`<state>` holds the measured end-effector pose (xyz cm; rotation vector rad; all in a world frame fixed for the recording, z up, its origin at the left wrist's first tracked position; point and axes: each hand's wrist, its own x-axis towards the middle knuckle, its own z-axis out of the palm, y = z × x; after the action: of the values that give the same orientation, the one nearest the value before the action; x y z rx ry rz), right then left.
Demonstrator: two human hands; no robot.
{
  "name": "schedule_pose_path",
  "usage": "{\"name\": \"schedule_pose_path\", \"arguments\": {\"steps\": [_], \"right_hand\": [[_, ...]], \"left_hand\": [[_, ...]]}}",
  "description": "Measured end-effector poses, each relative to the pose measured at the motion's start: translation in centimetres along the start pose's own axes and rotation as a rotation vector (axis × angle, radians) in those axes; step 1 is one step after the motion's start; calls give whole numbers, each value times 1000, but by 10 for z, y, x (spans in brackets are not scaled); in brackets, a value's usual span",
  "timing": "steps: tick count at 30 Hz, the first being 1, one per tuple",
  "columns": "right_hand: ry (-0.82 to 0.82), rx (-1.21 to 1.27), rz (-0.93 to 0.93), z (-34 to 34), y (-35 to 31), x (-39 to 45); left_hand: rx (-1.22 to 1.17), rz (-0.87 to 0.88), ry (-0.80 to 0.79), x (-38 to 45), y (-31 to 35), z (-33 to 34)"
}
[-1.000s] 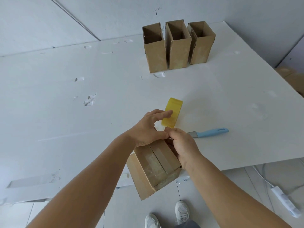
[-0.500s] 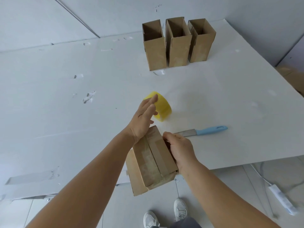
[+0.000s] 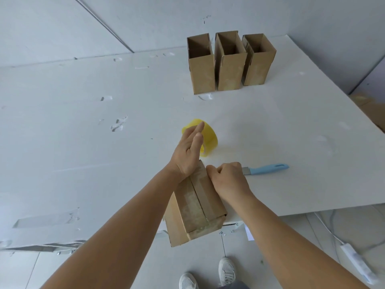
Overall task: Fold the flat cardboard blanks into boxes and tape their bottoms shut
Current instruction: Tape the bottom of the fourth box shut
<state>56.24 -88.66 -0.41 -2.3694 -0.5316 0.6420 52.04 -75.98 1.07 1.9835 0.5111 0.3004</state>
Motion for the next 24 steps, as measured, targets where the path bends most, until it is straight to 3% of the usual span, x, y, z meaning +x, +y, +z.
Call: {"name": "schedule_pose_path", "arguments": {"steps": [7,9,12,14,16,20,24], "right_hand": [[-157,-371,9,-19,1,3],[-136,-426,26,-27,6,1],[-16,-133,-108,-31,7,0],[-158,261,-187,-25,0,-9],[-331,486,-203,-14,-2,-24],[-409,558,-137,-11,9,-28],[-423,412,-80,-14,5,-30]], "left_hand": [[42,11,24,-3,-2,1],[35,14,29,-3,-1,0],[23,29,23,-1,-1,-1],[-5,28,19,-1,-2,0],[-23,33,25,-2,-2,0],[-84,13,13,0,2,-1],[-155,12,22,-2,2,-4]]}}
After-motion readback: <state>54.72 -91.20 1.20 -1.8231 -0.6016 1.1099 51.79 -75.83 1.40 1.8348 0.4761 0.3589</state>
